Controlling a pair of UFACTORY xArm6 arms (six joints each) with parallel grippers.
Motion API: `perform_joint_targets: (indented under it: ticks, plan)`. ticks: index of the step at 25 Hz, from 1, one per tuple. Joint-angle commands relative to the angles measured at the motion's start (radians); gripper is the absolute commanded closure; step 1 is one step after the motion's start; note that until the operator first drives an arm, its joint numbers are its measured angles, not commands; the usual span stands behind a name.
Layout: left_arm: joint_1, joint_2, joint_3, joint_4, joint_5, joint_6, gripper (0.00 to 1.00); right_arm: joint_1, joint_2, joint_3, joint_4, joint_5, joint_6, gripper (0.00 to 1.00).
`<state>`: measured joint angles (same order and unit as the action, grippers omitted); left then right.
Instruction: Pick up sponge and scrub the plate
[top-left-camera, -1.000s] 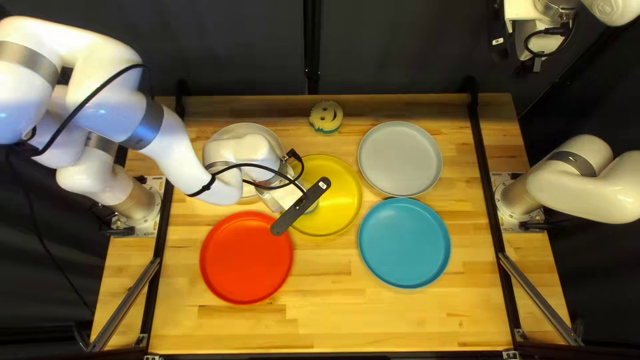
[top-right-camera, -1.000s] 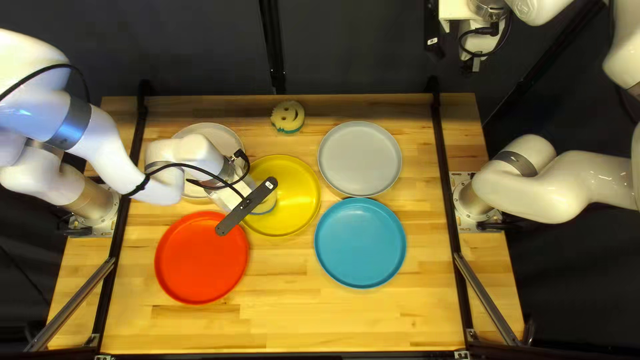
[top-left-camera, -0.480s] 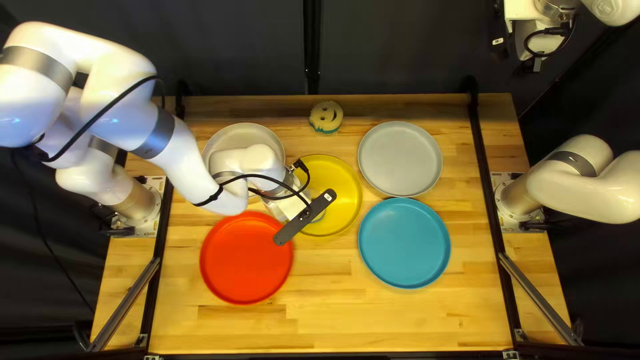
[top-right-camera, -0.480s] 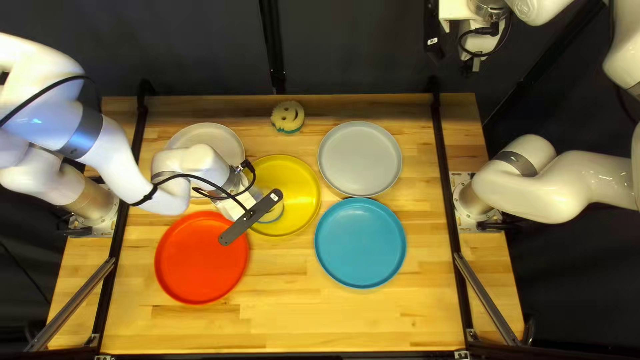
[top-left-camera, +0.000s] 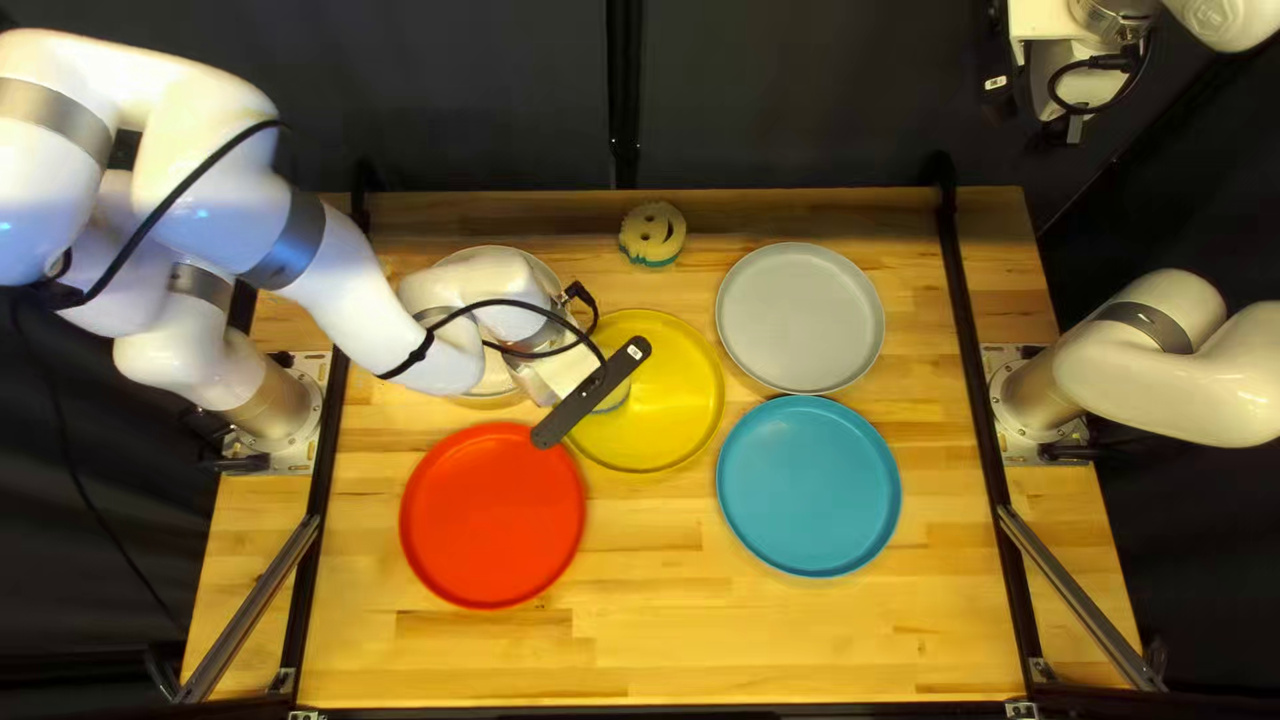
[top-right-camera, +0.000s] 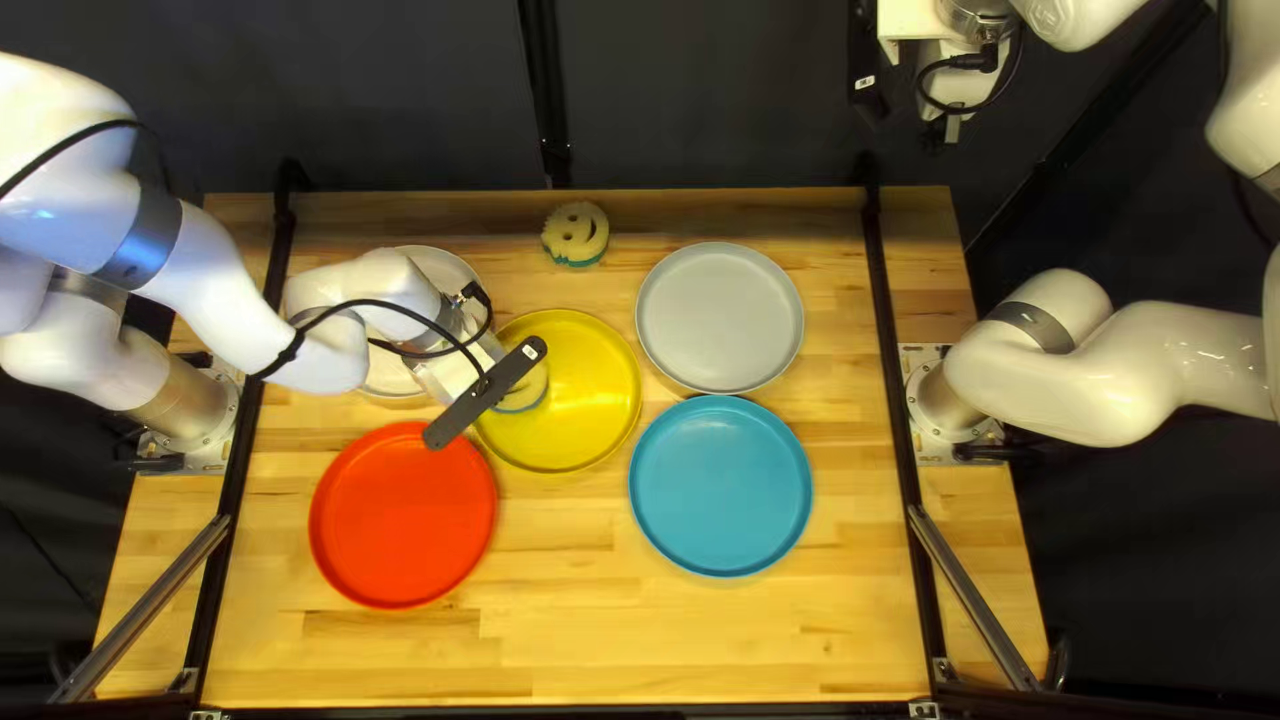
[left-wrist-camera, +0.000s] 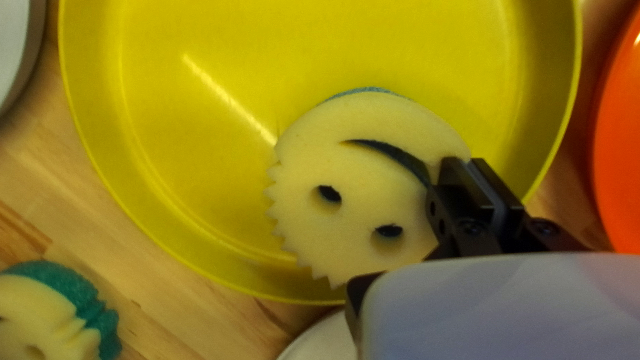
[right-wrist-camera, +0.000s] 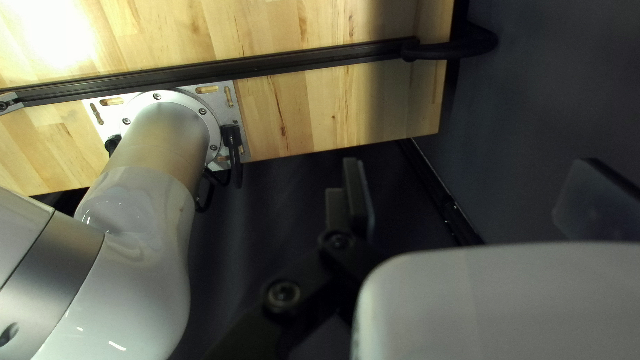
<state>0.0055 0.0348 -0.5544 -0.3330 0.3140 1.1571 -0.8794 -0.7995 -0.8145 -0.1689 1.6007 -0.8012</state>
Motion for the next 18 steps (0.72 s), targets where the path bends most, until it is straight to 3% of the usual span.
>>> perform_joint_targets:
  ticks: [1,6,18]
  plan:
    - [-0.025,0.052,-0.043,-0.024,-0.019,0.011,1.0,0.0,0.0,0.0,0.0,0.0,0.0,0.0]
    - [-0.069,0.103,-0.09,-0.027,-0.036,-0.001,1.0,0.0,0.0,0.0,0.0,0.0,0.0,0.0]
    - [-0.137,0.156,-0.184,0.063,-0.028,-0.089,1.0,0.0,0.0,0.0,0.0,0.0,0.0,0.0]
